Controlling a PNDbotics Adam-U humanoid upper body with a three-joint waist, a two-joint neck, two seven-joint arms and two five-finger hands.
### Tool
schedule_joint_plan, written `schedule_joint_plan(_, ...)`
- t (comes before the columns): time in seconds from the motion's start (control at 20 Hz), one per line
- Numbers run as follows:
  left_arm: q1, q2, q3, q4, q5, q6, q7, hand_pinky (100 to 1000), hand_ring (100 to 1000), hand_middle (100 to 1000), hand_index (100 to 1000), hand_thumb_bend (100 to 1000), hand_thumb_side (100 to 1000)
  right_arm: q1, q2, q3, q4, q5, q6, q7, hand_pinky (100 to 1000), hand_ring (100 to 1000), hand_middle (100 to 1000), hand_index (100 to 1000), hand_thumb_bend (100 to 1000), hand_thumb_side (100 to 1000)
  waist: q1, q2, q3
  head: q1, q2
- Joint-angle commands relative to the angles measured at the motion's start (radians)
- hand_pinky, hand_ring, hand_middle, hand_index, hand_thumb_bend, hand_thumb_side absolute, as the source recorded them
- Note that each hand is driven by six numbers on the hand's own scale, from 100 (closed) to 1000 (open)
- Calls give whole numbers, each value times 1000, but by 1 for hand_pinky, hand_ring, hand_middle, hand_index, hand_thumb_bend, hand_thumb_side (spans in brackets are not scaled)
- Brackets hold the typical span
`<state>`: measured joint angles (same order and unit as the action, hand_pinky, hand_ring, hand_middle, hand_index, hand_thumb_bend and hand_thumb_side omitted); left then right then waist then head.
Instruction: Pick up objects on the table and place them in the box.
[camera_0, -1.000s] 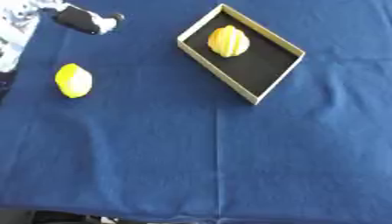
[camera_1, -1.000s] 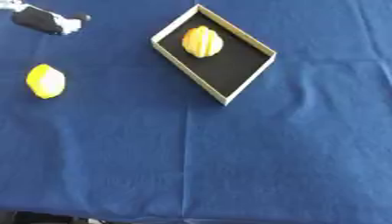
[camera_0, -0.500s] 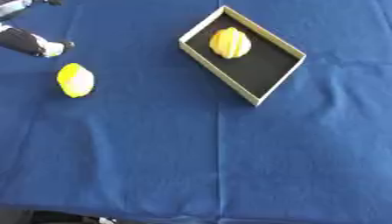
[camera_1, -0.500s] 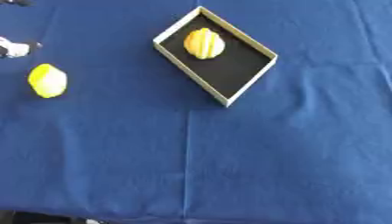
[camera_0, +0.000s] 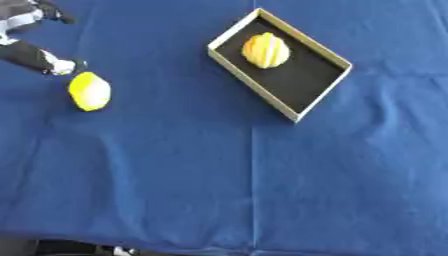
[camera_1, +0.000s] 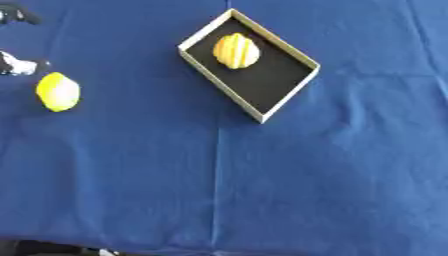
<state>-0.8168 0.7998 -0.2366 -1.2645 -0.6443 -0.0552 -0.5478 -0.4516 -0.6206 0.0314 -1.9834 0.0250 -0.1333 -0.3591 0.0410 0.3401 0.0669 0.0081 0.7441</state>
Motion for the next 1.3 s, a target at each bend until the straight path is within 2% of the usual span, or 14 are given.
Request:
schedule_joint_plan(0.05,-12,21,8,26,-3,0,-14,894,933,855,936,426,530,-8,-24,-13,-17,5,1,-5,841,838,751,816,100,829,-1,-21,-2,7,-11)
schedule_joint_plan(0.45,-9,-1,26,132,-44,2,-33,902,935,857,943,433,555,-3,-18,-15,-17,5,5,-11,841,838,749,815,100,830,-2,-18,-5,18,-13)
schedule_joint_plan(0.5,-8,-3,26,137,-43,-1,-34,902,935,857,944,463,549,-3,-17,-14,-17,5,6,-12,841,838,749,815,100,823,-3,-18,-5,18,-13)
schedule_joint_plan(0.55,-7,-5,25,140,-40,-4,-36,904,935,858,945,434,570,-2,-16,-14,-17,6,6,-12,841,838,750,815,100,830,-4,-17,-5,19,-14)
schedule_joint_plan(0.75,-7,-13,20,143,-27,-14,-43,909,937,861,948,434,602,1,-14,-14,-17,6,9,-14,841,838,749,815,100,831,-6,-16,-5,22,-13)
schedule_joint_plan(1.3,-18,-42,15,174,-28,-29,-51,911,934,859,945,434,585,7,-8,-13,-17,6,19,-18,842,838,748,813,100,834,-5,-14,-12,28,-14)
